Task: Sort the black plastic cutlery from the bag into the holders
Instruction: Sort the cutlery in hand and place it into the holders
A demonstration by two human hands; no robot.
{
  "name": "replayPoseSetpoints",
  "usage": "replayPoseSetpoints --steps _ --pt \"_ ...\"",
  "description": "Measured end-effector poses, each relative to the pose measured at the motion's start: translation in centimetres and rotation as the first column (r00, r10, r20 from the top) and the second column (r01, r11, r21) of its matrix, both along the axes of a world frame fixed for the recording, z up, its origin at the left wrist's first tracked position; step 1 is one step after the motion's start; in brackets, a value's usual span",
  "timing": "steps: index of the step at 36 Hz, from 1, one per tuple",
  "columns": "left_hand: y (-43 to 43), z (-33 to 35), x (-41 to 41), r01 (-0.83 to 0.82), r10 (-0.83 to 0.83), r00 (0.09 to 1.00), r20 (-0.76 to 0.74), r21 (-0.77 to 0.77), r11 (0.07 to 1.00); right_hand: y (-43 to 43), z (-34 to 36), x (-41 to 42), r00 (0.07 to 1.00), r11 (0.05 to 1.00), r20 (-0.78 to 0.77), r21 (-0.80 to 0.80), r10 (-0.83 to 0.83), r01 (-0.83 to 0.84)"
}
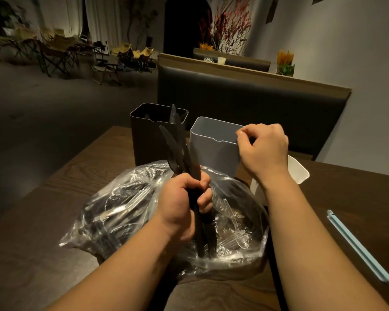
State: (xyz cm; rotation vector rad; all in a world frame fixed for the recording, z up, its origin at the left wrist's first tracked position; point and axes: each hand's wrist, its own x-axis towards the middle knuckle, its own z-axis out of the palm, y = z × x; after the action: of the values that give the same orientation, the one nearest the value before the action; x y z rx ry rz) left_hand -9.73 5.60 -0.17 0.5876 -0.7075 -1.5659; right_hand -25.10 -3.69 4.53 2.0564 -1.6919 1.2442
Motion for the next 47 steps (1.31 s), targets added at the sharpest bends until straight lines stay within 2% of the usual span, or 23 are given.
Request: replayPoseSetpoints --steps 3,6,8,11,13,15,20,23,29,33,35,36,39,40,43,47 --pt "0.0 0.0 0.0 -0.014 0.015 0.989 0.149 -0.010 1.000 0.6 0.6 0.2 1.000 0.999 0.004 -0.036 0.004 -0.004" --pt "0.2 -0.1 0.0 -0.010 0.021 0.974 0.225 -0.053 0.999 2.0 2.0 0.7 0.992 0.991 0.036 -0.065 0.122 -0.120" --pt "0.3 -0.1 -0.2 0.002 0.014 0.974 0.228 -0.068 0.998 3.5 3.1 1.2 0.960 0.960 0.107 0.081 0.259 -0.268" --pt "0.4 -0.3 -0.4 -0.012 0.019 0.987 0.159 -0.045 0.999 5.0 3.8 1.7 0.922 0.814 0.170 0.432 0.348 -0.388" --pt "0.6 -0.1 -0.4 -0.013 0.016 0.994 0.110 -0.029 1.000 5.4 3.4 1.8 0.913 0.738 0.185 0.541 0.364 -0.404" --pt "0.7 -0.1 -0.4 -0.020 0.024 0.994 0.106 -0.040 0.999 5.7 3.0 1.8 0.888 0.686 0.261 0.566 0.378 -0.458" --pt "0.7 0.0 -0.3 -0.022 0.029 0.991 0.130 -0.054 0.998 5.8 2.7 2.0 0.772 0.620 0.535 0.488 0.343 -0.614" --pt "0.9 0.2 -0.3 0.012 -0.003 0.992 0.126 -0.065 0.998 6.0 2.8 2.3 0.716 0.619 0.623 0.437 0.315 -0.653" --pt "1.0 0.3 -0.3 0.083 -0.070 0.989 0.132 -0.099 0.992 5.7 3.3 2.0 0.632 0.724 0.746 0.317 0.209 -0.613" --pt "0.8 0.0 -0.2 0.088 -0.079 0.988 0.129 -0.067 0.994 5.7 4.6 1.4 0.462 0.813 0.867 0.128 0.186 -0.568" --pt "0.7 -0.1 -0.3 0.079 -0.066 0.987 0.146 -0.085 0.993 5.8 5.1 0.9 0.419 0.829 0.883 0.065 0.211 -0.555" --pt "0.8 -0.1 -0.3 0.074 -0.060 0.987 0.149 -0.089 0.993 5.8 5.2 0.6 0.445 0.834 0.865 0.059 0.231 -0.548" --pt "0.8 -0.1 -0.4 0.062 -0.050 0.989 0.136 -0.085 0.994 5.8 4.9 0.4 0.680 0.861 0.680 0.141 0.275 -0.489" --pt "0.8 -0.2 -0.4 0.059 -0.047 0.989 0.142 -0.081 0.995 5.7 4.6 0.5 0.725 0.854 0.628 0.179 0.282 -0.488" --pt "0.6 -0.5 -0.4 0.082 -0.064 0.979 0.195 -0.087 0.993 5.6 3.6 1.5 0.746 0.828 0.610 0.249 0.269 -0.502" --pt "0.7 -0.4 -0.4 0.083 -0.066 0.978 0.199 -0.074 0.994 5.4 3.3 1.8 0.749 0.868 0.611 0.195 0.256 -0.456"
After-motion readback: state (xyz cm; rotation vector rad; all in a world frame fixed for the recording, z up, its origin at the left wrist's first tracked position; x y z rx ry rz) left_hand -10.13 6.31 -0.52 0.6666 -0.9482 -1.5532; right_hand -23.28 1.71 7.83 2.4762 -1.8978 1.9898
